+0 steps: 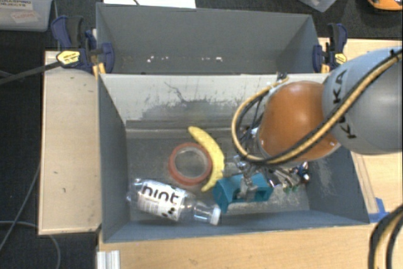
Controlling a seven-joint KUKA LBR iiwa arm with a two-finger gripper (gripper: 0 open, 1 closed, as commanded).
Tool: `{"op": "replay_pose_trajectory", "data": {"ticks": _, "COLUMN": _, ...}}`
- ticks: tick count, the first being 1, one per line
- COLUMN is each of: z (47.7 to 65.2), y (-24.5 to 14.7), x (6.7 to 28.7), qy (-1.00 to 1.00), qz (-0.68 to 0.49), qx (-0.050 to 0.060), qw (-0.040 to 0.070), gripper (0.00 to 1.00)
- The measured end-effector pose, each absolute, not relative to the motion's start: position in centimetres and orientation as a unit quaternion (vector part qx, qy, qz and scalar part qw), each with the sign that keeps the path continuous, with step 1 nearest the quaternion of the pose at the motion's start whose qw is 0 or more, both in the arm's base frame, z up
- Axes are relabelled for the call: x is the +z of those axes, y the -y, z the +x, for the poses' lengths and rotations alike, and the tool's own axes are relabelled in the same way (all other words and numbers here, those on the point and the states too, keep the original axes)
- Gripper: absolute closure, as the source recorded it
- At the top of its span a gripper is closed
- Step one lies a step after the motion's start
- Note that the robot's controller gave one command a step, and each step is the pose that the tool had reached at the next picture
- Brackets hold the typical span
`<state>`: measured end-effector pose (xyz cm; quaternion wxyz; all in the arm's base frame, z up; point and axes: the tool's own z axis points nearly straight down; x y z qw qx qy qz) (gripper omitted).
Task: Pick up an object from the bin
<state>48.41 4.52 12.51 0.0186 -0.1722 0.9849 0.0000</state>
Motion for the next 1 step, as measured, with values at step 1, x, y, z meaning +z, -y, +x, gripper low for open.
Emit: {"op": "replay_pose_trajectory", "data": {"ticks": 1, "z": 48.21, "y": -4.55, "x": 16.24, "qy": -0.985, "qz": -0.171, "qx": 0.001, "qw": 0.014, "gripper": 1.00}}
